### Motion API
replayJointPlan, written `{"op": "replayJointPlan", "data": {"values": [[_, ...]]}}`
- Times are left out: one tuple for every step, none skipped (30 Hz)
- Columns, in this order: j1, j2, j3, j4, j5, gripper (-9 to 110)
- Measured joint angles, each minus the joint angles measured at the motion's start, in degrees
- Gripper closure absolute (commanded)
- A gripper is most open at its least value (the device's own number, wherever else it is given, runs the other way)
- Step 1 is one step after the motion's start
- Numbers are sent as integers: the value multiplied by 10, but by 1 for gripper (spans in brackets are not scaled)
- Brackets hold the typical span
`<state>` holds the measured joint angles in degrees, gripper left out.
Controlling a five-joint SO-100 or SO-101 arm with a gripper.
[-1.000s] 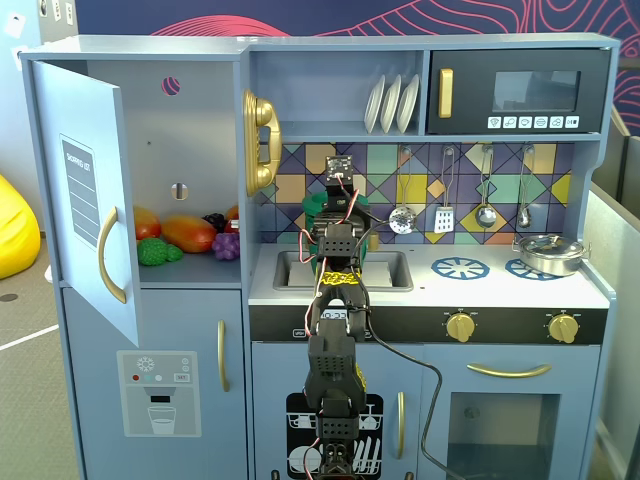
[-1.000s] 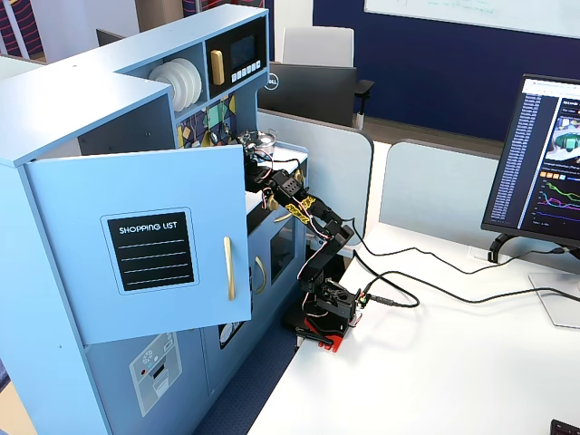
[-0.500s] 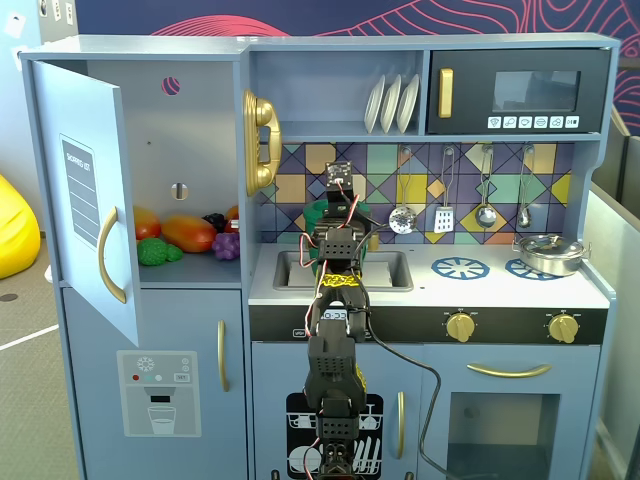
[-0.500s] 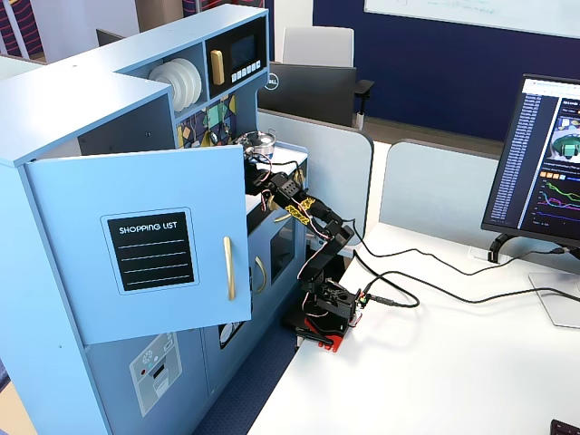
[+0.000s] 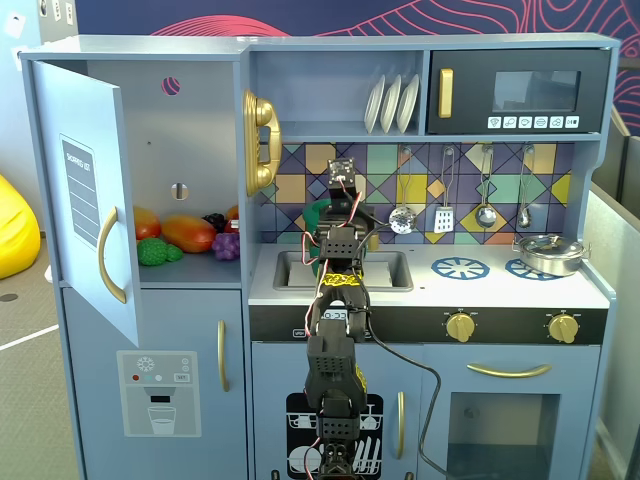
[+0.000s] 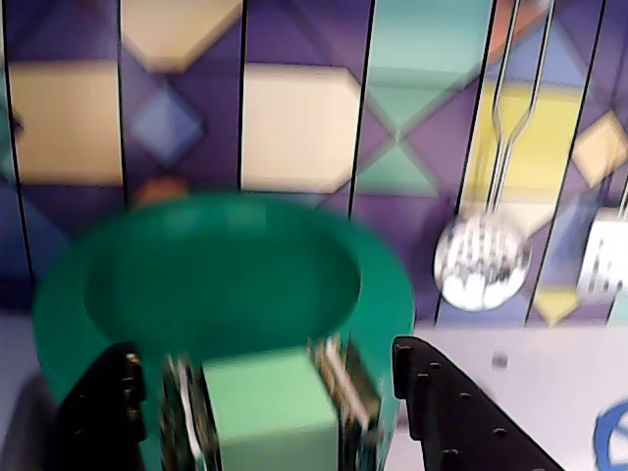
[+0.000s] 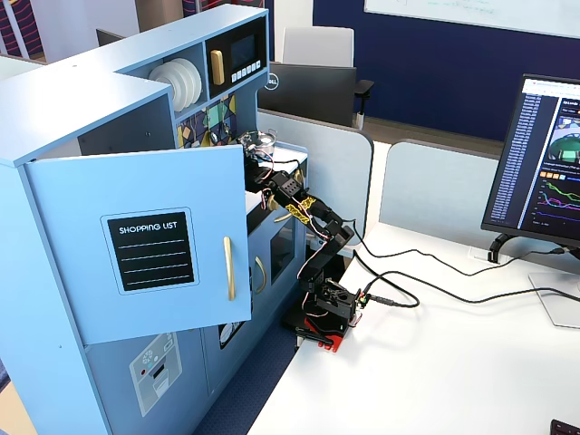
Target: Pick up the lid from the counter and put it on the green recipient
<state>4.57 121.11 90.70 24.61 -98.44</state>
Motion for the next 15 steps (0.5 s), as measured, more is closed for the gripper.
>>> {"op": "replayJointPlan", "data": {"values": [[0, 4, -4, 0, 3, 70], [0, 10, -6, 0, 6, 70], [0, 20, -7, 3, 8, 69], [0, 35, -7, 17, 10, 70], [0, 54, -8, 38, 12, 70], [0, 75, -8, 63, 14, 71], [0, 98, -8, 92, 14, 72], [-1, 121, -6, 120, 15, 72], [-1, 148, 3, 148, 18, 73], [-2, 175, 14, 174, 22, 74], [-3, 201, 31, 200, 29, 76], [-1, 229, 51, 222, 33, 78], [3, 258, 76, 247, 37, 81], [5, 287, 106, 270, 42, 86], [9, 318, 139, 294, 48, 91]]}}
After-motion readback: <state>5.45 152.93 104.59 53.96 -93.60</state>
